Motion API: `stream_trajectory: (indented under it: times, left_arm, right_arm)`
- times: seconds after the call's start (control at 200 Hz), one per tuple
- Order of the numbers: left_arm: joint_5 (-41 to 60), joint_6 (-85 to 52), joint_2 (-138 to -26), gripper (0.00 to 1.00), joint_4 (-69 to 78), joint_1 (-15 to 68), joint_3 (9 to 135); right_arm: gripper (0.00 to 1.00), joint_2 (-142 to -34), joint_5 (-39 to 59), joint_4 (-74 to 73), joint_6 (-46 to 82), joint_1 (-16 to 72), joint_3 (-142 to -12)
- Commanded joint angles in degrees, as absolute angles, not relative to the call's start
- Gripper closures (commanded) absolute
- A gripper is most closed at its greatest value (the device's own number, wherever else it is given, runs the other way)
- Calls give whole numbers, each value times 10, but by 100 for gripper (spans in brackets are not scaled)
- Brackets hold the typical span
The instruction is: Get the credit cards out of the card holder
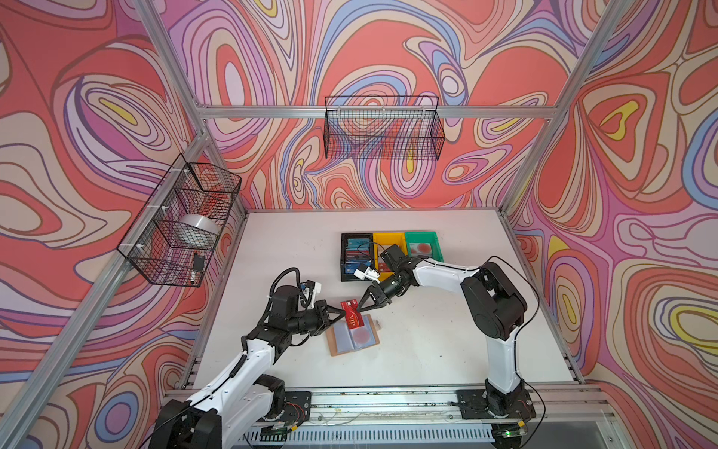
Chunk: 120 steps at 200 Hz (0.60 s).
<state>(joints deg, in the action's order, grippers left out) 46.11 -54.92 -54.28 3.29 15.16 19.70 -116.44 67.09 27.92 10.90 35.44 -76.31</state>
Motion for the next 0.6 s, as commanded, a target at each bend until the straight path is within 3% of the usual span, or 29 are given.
stream_trajectory:
  times: [0.0,0.361,0.461,0.596]
  left_arm:
    - [463,-552,-545,100,44,150,193]
    - [469,-545,-561,100,43,150,194]
    - [466,-526,-559,83,11,150,203]
    - [452,-498,-542,74,-40,149,221]
  right_arm:
    - [92,-1152,693,285,94,358,-754]
    - [99,-1141,700,300,81,358,-762]
    - [100,-1140,695,334,54,358,-773]
    - [100,-1142,666,437,-14,354,-810]
